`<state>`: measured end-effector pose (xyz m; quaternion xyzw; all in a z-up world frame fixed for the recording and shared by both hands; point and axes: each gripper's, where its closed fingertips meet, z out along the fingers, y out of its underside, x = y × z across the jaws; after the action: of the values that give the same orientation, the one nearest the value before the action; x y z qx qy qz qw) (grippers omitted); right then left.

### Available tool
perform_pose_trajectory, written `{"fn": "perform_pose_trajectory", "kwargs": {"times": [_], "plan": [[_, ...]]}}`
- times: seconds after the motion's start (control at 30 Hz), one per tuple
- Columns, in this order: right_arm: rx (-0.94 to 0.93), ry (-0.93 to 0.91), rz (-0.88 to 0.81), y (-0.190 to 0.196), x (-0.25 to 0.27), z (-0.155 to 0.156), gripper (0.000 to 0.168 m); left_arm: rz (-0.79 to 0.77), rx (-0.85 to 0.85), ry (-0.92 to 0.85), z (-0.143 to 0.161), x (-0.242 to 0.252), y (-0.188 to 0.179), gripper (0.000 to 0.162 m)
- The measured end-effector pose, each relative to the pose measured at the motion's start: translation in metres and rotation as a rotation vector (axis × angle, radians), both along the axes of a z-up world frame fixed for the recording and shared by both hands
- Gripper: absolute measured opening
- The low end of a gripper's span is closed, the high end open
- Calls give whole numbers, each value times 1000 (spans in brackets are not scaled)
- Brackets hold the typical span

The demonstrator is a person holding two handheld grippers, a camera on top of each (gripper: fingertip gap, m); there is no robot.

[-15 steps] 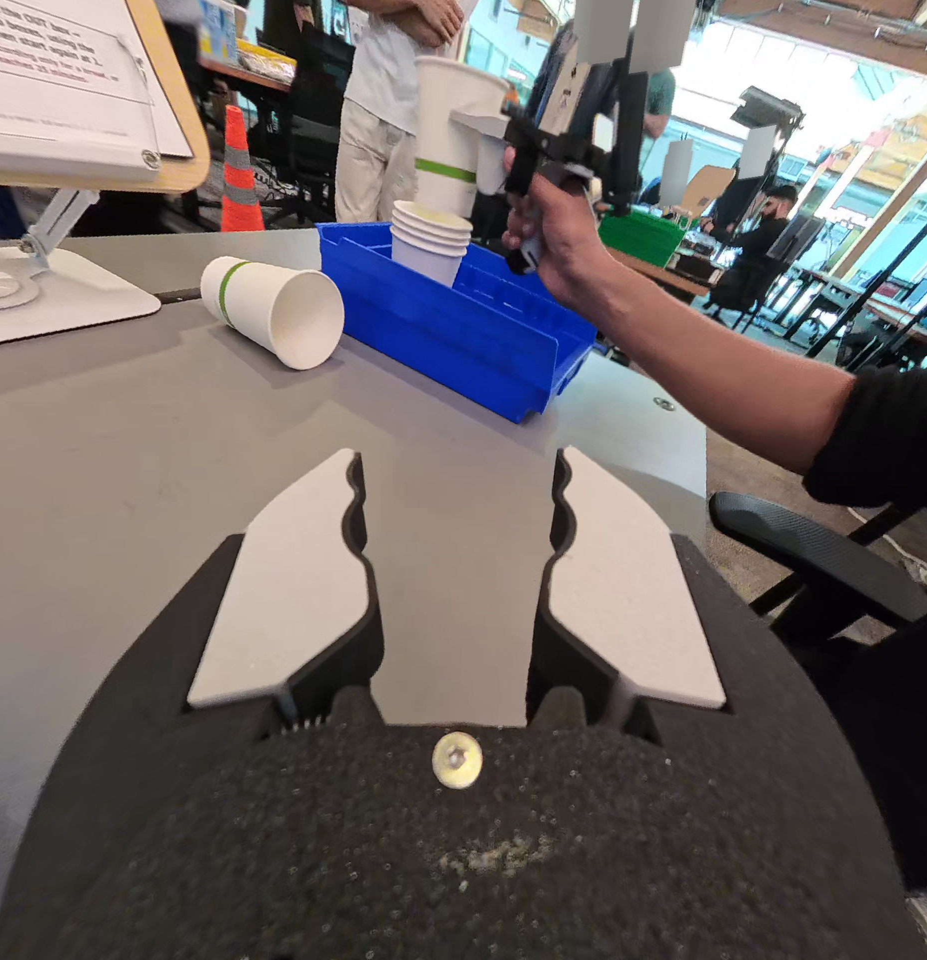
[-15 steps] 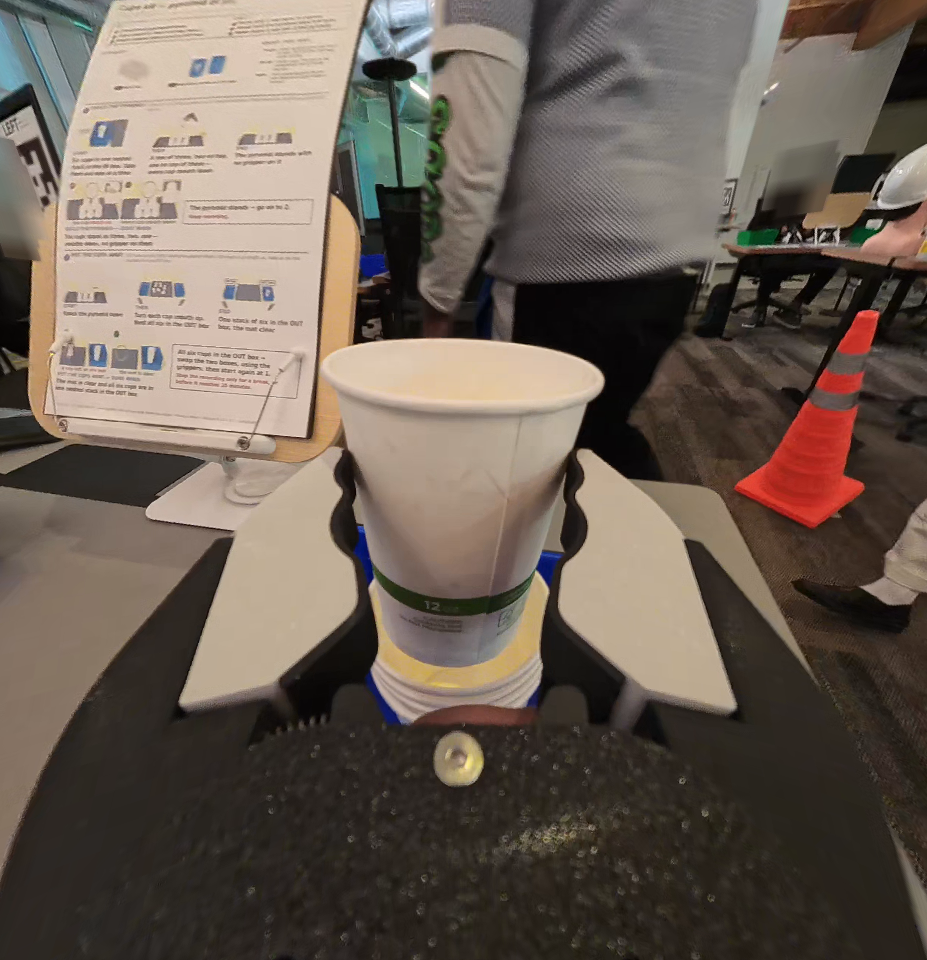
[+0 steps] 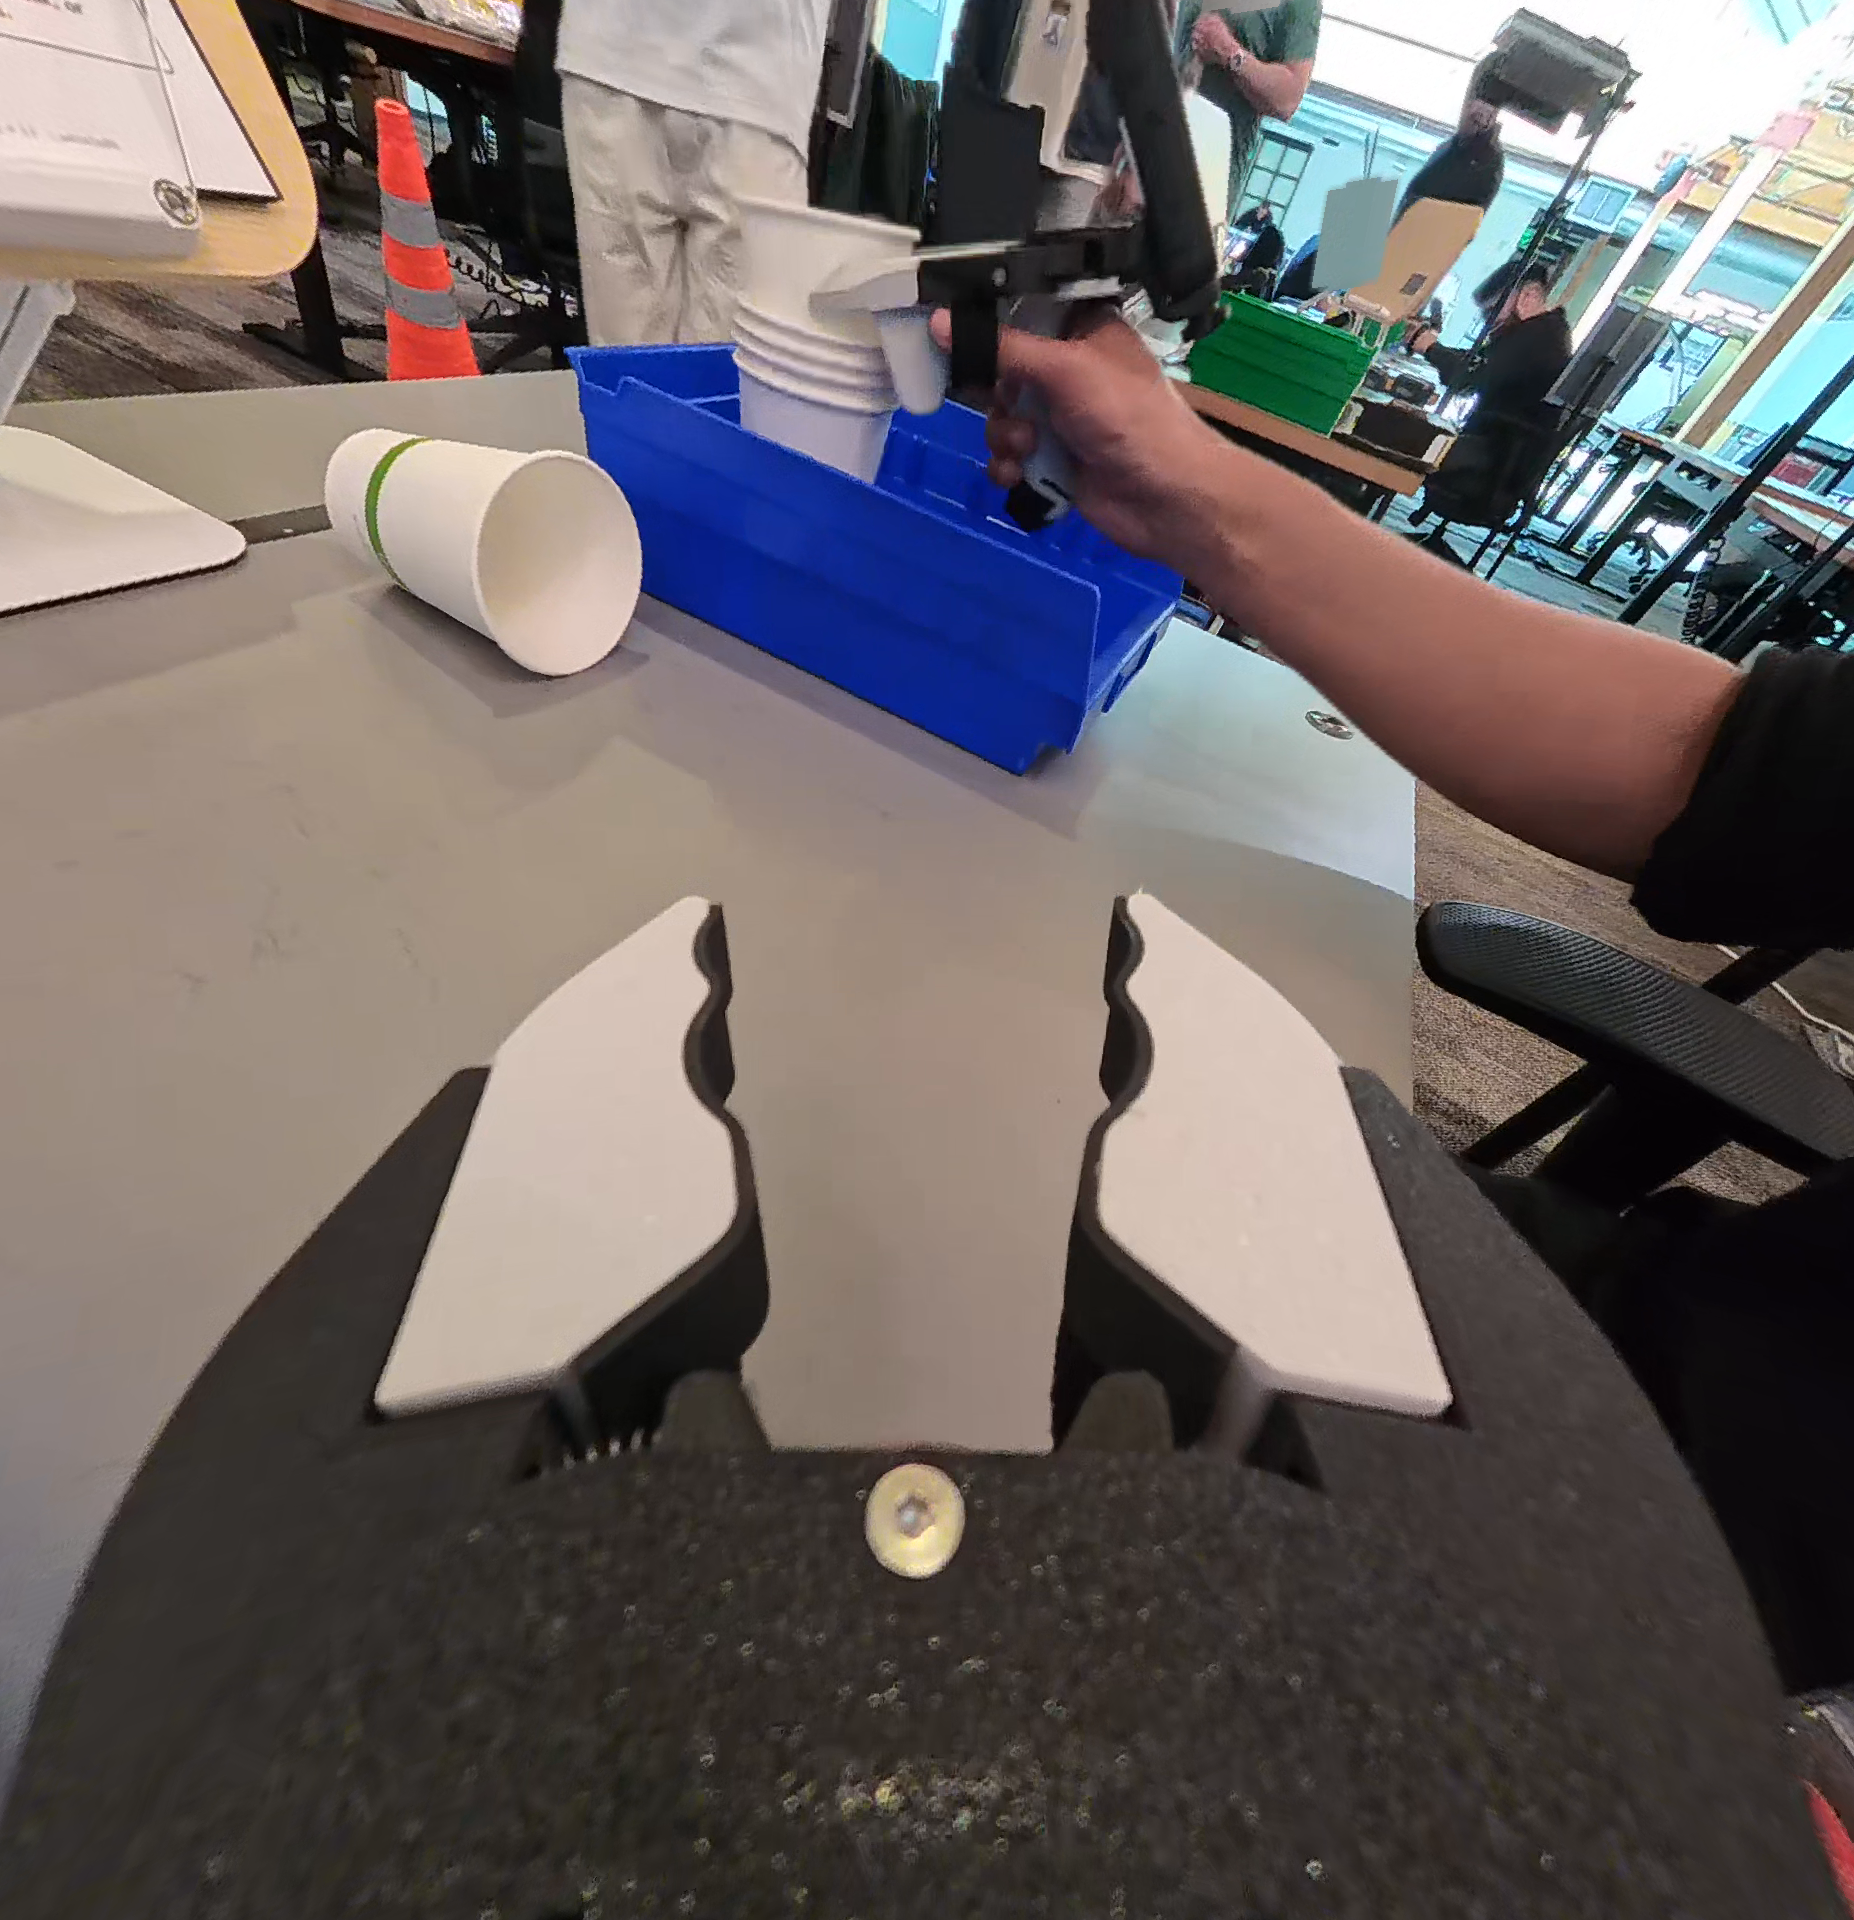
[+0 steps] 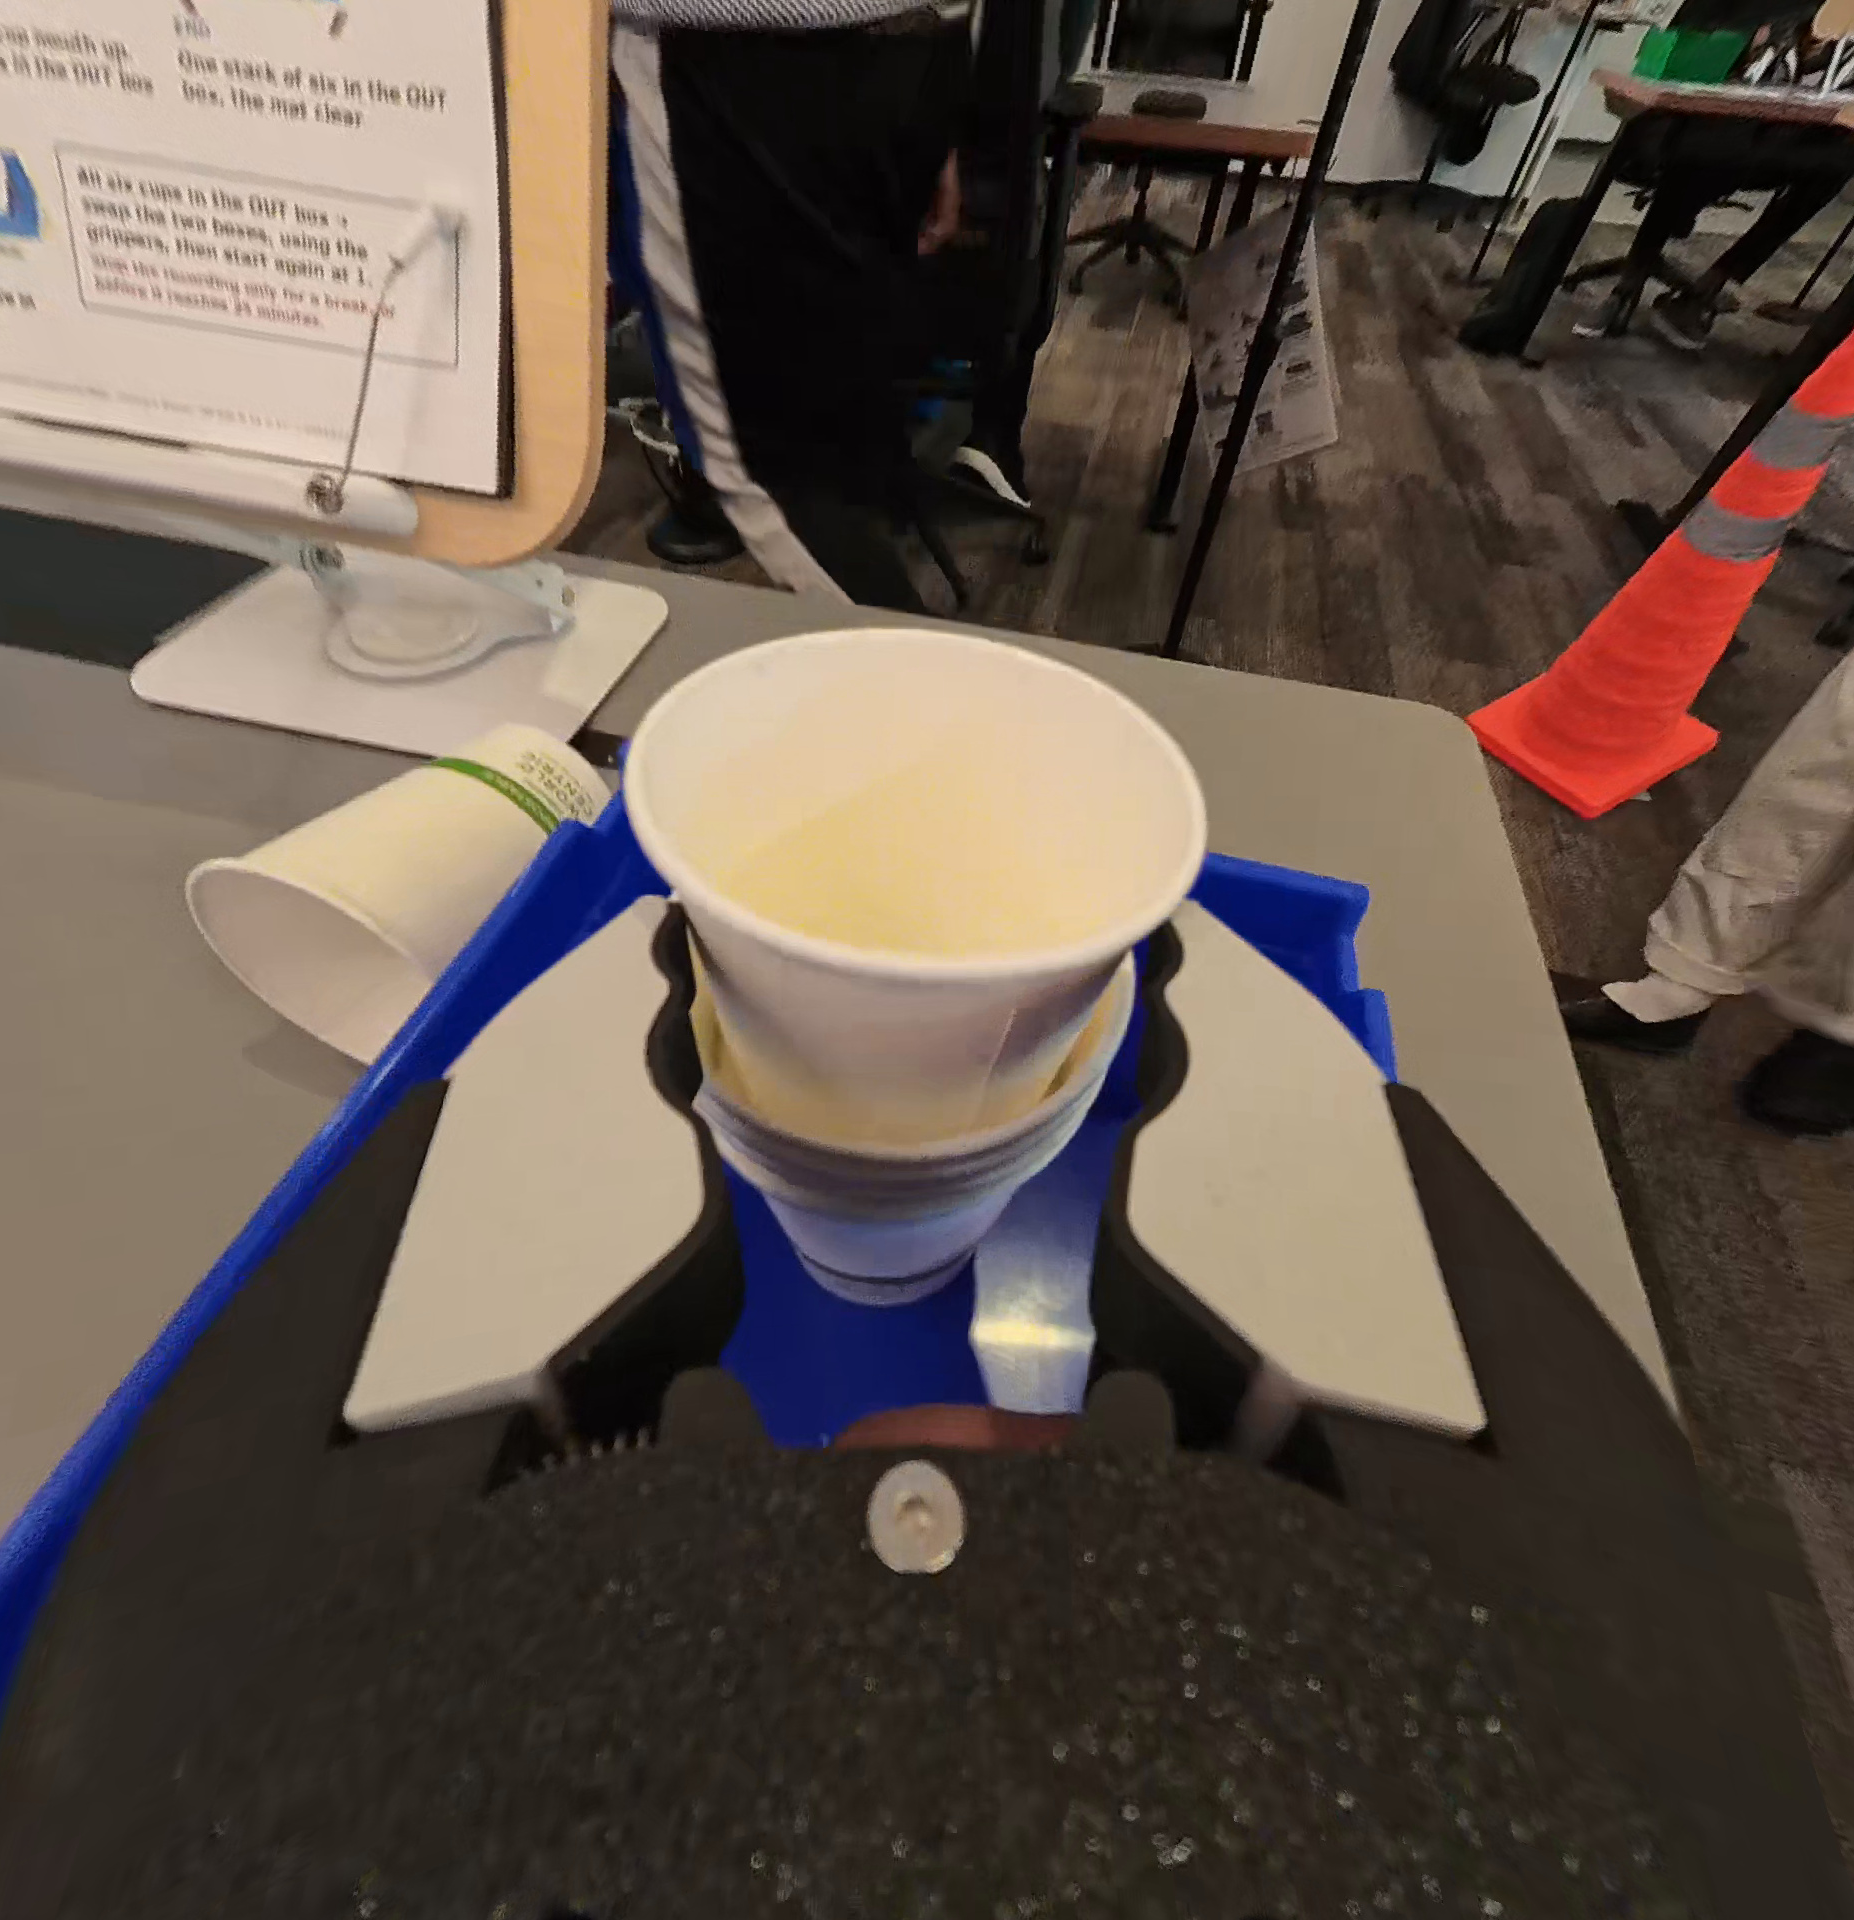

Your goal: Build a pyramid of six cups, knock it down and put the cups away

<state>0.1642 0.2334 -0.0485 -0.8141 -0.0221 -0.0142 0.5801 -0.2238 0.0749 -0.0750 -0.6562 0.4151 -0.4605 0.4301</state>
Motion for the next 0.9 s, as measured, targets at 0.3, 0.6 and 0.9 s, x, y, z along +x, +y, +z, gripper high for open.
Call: {"fn": "perform_pose_trajectory", "kwargs": {"times": [0.3,0.6,0.9], "plan": [[-56,-179,26,-66,-31,3,85,113,38,28,2,-10,12,67],[44,-120,335,-163,-203,-25,78,471,28,96,-1,-54,38,68],[-99,-359,382,-170,-244,-74,70,474,6,139,-12,-58,27,68]]}}
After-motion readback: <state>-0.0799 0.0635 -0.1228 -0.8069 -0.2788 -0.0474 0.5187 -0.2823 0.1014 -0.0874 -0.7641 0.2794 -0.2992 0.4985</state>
